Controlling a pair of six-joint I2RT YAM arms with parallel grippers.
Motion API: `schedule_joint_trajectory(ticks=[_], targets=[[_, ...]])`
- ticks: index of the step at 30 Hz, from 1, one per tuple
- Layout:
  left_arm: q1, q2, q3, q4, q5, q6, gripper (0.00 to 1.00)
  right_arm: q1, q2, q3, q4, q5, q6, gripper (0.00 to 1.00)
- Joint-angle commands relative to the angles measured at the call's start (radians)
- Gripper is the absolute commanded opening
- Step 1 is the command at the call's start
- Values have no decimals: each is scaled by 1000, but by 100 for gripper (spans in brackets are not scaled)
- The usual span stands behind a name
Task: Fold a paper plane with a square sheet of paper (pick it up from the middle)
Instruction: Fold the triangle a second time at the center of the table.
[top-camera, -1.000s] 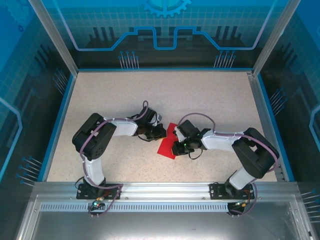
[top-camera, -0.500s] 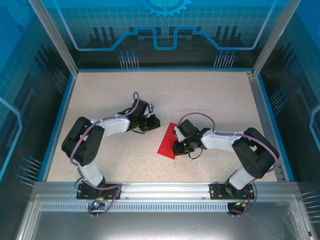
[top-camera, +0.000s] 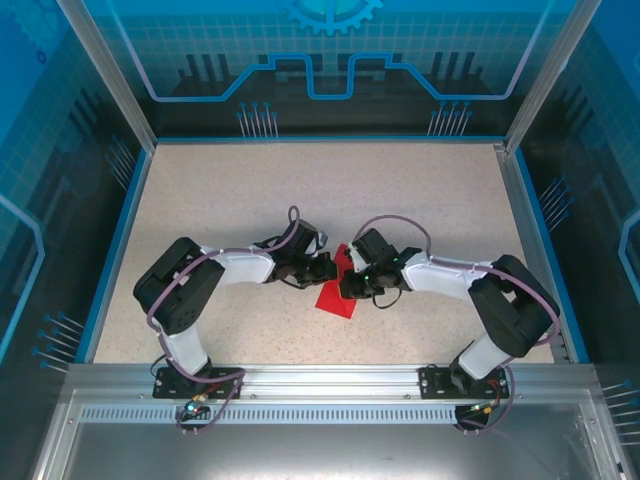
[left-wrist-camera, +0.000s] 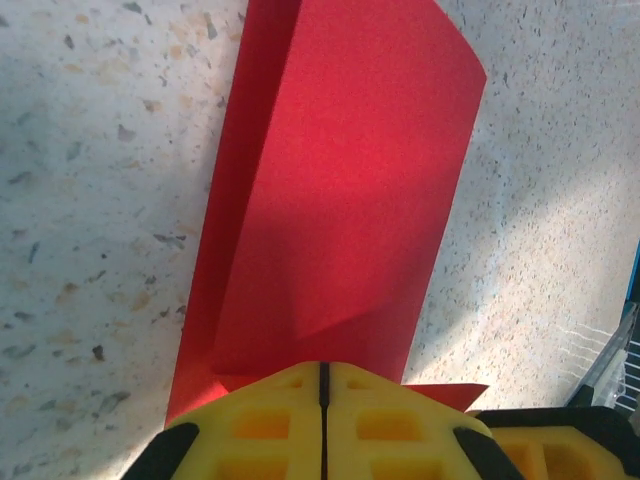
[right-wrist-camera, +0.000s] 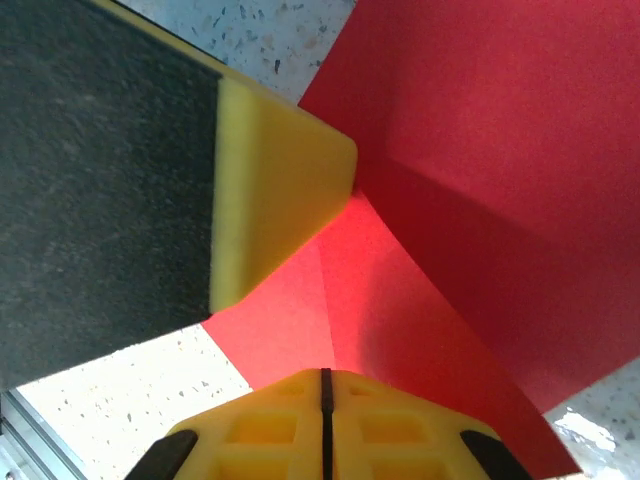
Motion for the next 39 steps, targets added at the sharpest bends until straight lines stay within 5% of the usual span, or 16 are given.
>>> schedule_joint_trajectory(ticks=[1,22,39], targets=[[-4,36,-20,32,14,-21,8,-2,38,22,1,-8,17,8],[-6,66,-40,3,-45,-33,7,37,81,-25,-32,-44,11,8],[-5,74,-40,-18,-73,-51,6,116,-70,-195,-123,-41,22,9]])
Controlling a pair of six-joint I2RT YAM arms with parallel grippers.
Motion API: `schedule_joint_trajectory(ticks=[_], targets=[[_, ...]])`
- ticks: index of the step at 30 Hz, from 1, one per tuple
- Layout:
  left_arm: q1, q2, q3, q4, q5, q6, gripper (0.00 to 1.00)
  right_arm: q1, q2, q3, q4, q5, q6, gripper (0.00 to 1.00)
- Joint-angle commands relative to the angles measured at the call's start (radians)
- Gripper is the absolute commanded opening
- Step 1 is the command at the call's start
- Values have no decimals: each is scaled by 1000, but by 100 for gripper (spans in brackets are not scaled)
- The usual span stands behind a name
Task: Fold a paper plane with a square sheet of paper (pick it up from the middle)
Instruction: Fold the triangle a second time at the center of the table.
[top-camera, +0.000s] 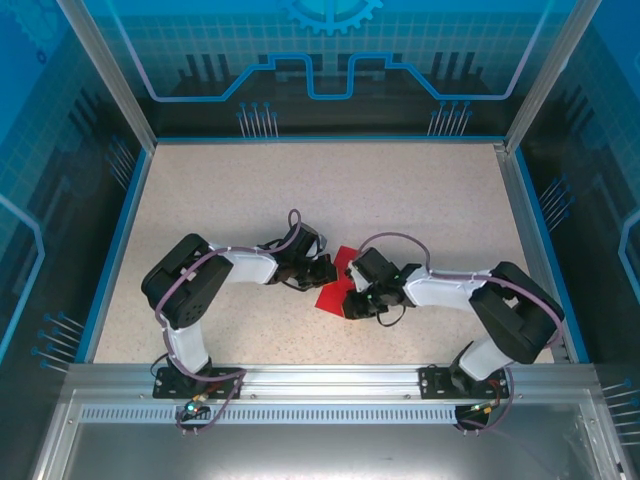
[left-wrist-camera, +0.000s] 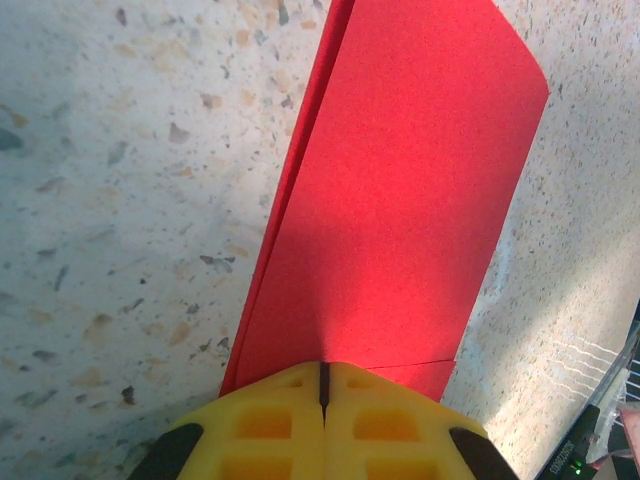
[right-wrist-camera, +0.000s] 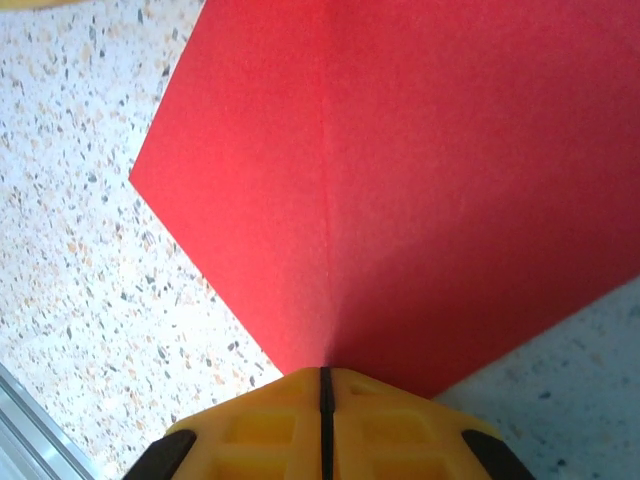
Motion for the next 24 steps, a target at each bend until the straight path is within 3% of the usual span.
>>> schedule_joint_trajectory(ticks=[1,6,11,17,24], targets=[[-5,22,-25,-63,-62,-8,7,37,-30,-48,-157,-11,16,9],[-6,-23,8,-85,-38,5,10,15,-154,19,-162,64,17,9],[-8,-107,29,-90,-31,-18,15,-77,-205,50,-111,133,33,15],[-8,-193,-50,-73,-86,-72,16,-136,-111,117,-69,131,35,15],[-19,-211,-129,-19,-66,-118,22,-149,15,152,-42,99,37,15]])
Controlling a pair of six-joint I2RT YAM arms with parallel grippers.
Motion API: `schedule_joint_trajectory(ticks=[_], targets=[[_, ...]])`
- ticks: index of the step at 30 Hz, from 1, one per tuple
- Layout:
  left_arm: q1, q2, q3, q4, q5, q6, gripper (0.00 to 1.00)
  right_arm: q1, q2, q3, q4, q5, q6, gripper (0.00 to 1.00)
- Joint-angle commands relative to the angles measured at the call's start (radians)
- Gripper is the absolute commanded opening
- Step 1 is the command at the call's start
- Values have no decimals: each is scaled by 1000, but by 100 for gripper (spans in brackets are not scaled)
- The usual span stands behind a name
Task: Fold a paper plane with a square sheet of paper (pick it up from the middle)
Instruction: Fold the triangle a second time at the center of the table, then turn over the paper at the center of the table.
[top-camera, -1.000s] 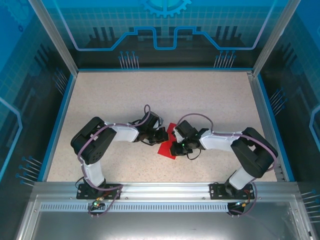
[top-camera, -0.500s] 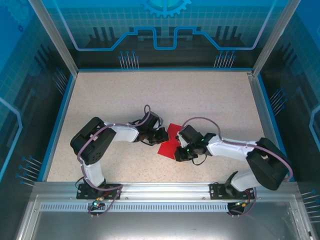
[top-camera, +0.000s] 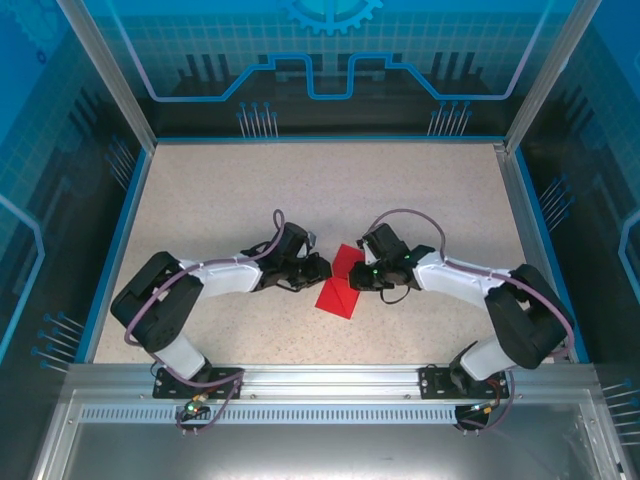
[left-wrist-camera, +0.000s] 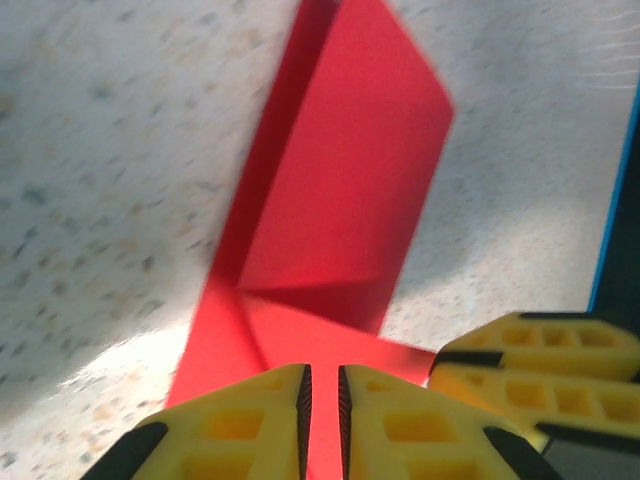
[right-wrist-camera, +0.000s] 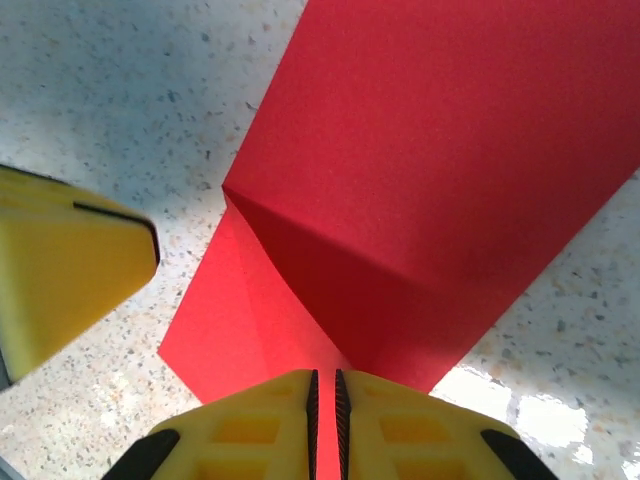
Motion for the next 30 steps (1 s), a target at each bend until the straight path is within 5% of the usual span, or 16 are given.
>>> schedule_joint_trajectory(ticks=[1,30], targets=[[-16,-3,-27,26,0,-33,23,-23,43,23,18,-16,15,15],[-28,140,45,83,67,-58,34,-95,90,-81,122,-72,36,18]])
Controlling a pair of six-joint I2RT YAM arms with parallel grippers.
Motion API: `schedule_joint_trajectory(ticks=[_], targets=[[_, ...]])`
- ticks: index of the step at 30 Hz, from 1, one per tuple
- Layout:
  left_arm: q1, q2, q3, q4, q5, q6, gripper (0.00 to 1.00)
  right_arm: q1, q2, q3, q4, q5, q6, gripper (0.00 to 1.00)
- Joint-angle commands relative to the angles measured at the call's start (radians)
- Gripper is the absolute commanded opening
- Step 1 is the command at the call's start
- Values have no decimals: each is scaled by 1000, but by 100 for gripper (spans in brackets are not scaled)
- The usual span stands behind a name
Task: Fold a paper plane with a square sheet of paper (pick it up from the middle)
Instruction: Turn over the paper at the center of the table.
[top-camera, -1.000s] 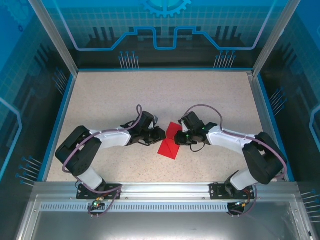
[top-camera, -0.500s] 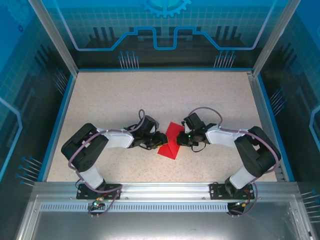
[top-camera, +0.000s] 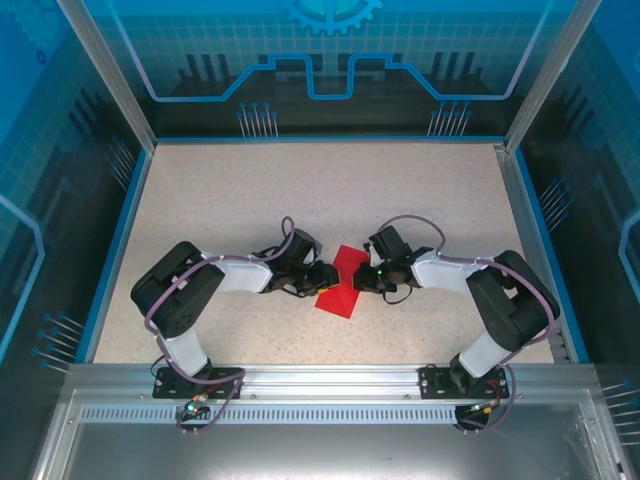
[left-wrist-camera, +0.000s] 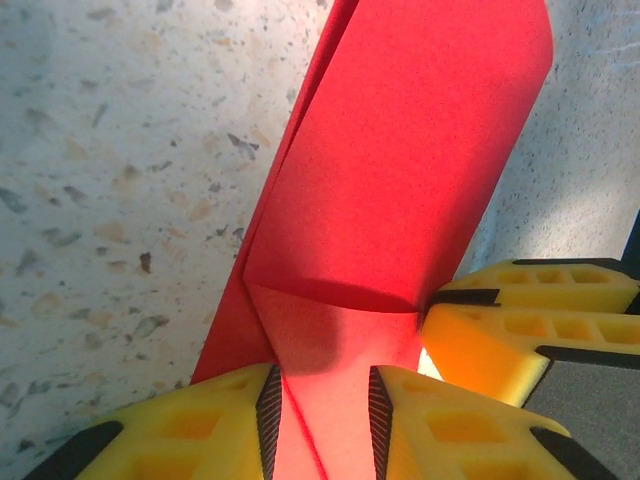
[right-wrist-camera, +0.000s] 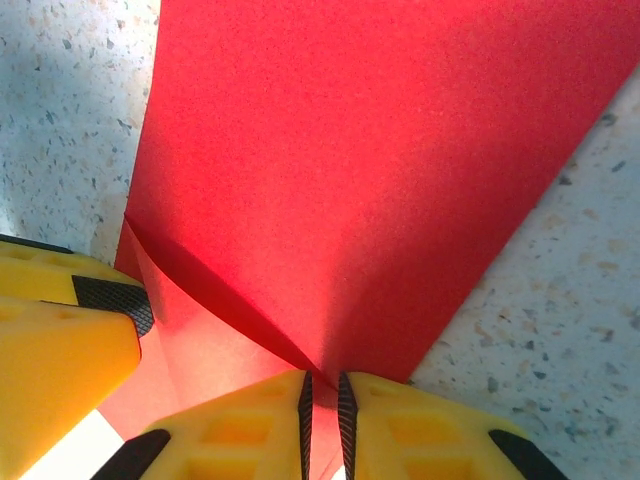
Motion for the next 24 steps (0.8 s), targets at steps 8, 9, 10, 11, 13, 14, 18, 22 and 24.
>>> schedule_joint_trajectory(ticks=[8,9,10,11,13,14,18,22,24], targets=[[-7,8,23,-17,17,-11,34,-26,-94,-16,-11,-5,4,19],[-7,3,22,-20,16,-9,34,-28,-110,-17,-17,1,3,20],[-7,-6,21,-26,14,-7,34,-30,-128,-21,-25,12,4,22],[-7,-14,21,-28,14,-4,34,-34,-145,-24,-33,19,3,26],[-7,-27,18,-28,16,1,34,-35,-171,-33,-42,21,0,33],[-7,-29,15,-18,22,0,34,-36,-179,-37,-44,21,1,37],[-6,-10,8,41,58,-13,35,-43,-184,-53,-33,-2,0,42],[-6,17,0,109,94,-28,35,-51,-164,-57,-17,-51,-17,43],[-6,20,-2,126,100,-29,35,-54,-155,-61,-10,-79,-34,42]])
